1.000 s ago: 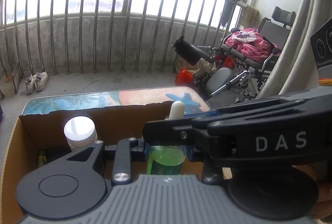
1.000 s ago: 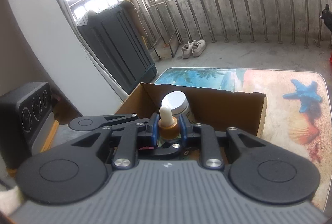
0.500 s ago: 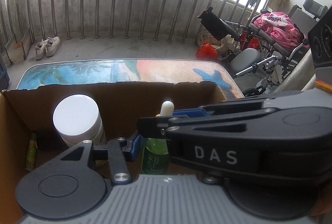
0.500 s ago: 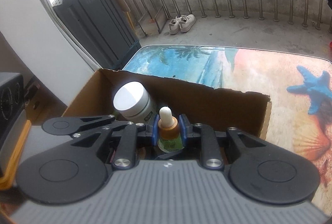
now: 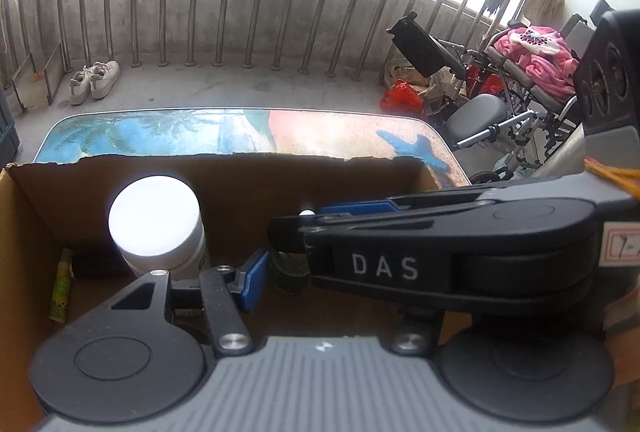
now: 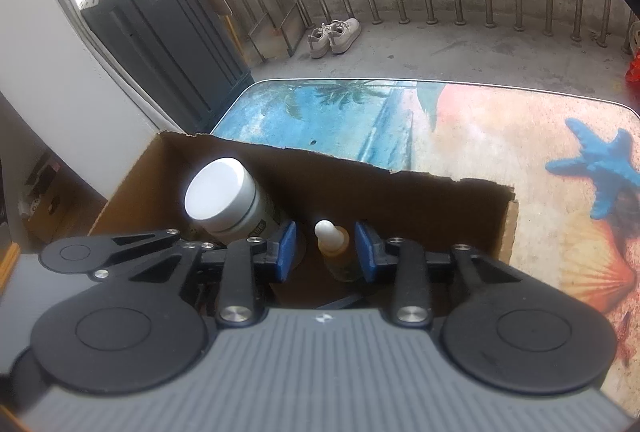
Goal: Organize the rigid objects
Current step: 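Lift the dropper bottle into the box and open the right tool, then withdraw the right tool toward the white plug adapter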
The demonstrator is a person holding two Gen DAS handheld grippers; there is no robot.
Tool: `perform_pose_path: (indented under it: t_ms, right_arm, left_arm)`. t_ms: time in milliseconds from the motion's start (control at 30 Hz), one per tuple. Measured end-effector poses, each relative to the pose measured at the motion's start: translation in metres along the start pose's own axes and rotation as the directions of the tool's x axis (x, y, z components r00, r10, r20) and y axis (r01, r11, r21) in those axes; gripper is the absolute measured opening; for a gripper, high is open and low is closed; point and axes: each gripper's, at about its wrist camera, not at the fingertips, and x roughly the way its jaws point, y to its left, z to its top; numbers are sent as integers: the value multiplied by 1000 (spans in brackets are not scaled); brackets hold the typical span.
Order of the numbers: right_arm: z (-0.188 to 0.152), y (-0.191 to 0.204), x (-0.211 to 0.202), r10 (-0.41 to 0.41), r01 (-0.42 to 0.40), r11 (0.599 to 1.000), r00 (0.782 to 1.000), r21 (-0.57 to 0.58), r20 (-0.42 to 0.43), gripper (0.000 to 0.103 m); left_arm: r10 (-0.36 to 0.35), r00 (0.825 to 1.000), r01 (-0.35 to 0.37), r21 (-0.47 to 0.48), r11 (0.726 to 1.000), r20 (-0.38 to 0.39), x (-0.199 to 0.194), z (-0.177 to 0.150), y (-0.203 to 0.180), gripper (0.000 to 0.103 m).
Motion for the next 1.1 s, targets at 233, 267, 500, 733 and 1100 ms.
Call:
perform_pose_path:
  t_ms: [233,267,500,733,1100]
  right_arm:
    - [-12,-2,-61,43,-48,998,993,46,106,39]
    - [-18,-3,-77,53,-60,997,991,55,124,39]
    - [-80,10,-176,63,-89,991,968,99,244,44]
    - [-172,34,-235,63,-117,979,952,166,300,50]
    - [-258,58,-208,26,-88,958,974,273,223,56]
  left_arm:
    - [-29,999,28,33,999,39,-30,-7,-14,66]
    - [-36,998,34,42,999,49,-37,-10,-17,67]
    - [-112,988,100,105,989,105,-102,-40,-26,83]
    - [-136,983,113,180,977,120,-155,-94,-19,93]
    - [20,999,-27,160,987,45,-142,-163,0,96]
